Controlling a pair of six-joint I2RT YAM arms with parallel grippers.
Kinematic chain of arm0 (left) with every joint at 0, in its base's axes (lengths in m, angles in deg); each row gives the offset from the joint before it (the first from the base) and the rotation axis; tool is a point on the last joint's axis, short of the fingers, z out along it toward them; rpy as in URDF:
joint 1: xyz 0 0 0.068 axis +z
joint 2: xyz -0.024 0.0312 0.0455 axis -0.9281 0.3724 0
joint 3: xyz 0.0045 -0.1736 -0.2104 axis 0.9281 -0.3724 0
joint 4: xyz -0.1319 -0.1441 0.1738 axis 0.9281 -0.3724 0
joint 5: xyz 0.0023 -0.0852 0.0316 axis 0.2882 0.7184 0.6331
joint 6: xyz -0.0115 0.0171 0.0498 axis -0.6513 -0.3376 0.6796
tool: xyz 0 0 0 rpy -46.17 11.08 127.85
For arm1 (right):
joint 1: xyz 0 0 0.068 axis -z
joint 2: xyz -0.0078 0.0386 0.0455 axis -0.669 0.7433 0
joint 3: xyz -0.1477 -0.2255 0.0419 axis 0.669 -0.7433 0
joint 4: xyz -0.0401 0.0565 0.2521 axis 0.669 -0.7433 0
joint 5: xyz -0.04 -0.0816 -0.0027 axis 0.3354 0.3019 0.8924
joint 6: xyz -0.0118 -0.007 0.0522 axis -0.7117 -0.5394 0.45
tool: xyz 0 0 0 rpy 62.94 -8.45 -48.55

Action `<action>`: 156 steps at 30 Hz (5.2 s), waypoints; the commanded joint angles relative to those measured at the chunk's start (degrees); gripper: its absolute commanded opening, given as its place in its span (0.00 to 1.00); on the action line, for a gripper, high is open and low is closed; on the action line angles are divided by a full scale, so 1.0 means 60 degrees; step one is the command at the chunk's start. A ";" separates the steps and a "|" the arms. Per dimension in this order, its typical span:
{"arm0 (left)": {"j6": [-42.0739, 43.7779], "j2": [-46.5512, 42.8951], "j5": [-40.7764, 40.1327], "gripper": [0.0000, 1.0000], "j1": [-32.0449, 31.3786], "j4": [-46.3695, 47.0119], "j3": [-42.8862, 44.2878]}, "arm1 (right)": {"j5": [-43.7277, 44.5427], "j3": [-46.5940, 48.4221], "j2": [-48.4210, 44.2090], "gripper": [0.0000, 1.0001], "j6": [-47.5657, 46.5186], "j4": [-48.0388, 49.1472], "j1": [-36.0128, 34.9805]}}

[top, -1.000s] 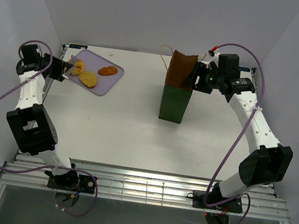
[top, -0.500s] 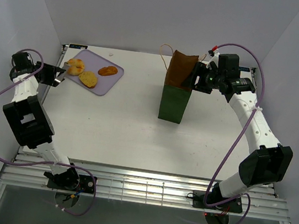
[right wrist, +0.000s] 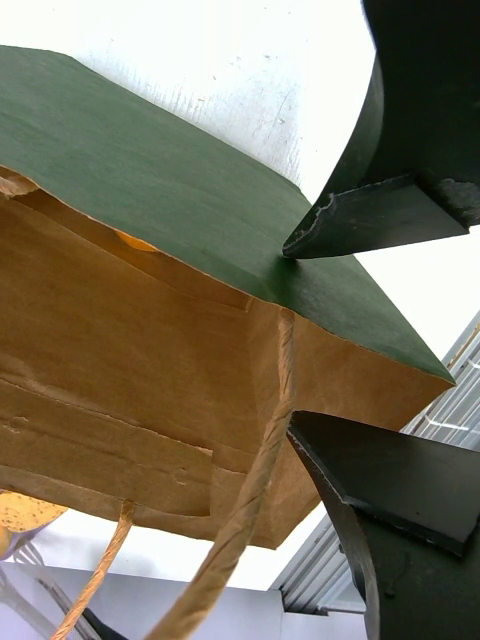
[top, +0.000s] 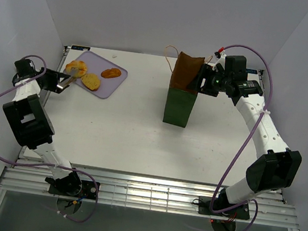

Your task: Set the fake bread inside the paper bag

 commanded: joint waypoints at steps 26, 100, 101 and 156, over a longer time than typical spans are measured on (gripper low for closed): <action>-0.0440 0.0858 0.0776 0.57 0.0294 0.1501 -0.0115 | 0.0047 0.0072 -0.0143 0.69 -0.0093 0.0268 0.0046; -0.1201 -0.2802 0.2667 0.10 -0.3689 -0.0623 0.2960 | 0.0223 0.0028 -0.0201 0.68 -0.0195 0.0005 0.0046; -0.1332 -0.2877 0.2666 0.10 -0.3893 -0.0623 0.3048 | 0.0252 0.0029 -0.0201 0.68 -0.0210 -0.0039 0.0046; -0.0850 -0.4254 -0.0044 0.51 -0.9169 -0.0828 0.1804 | 0.0604 0.0702 -0.0070 0.69 -0.0459 -0.0742 0.0046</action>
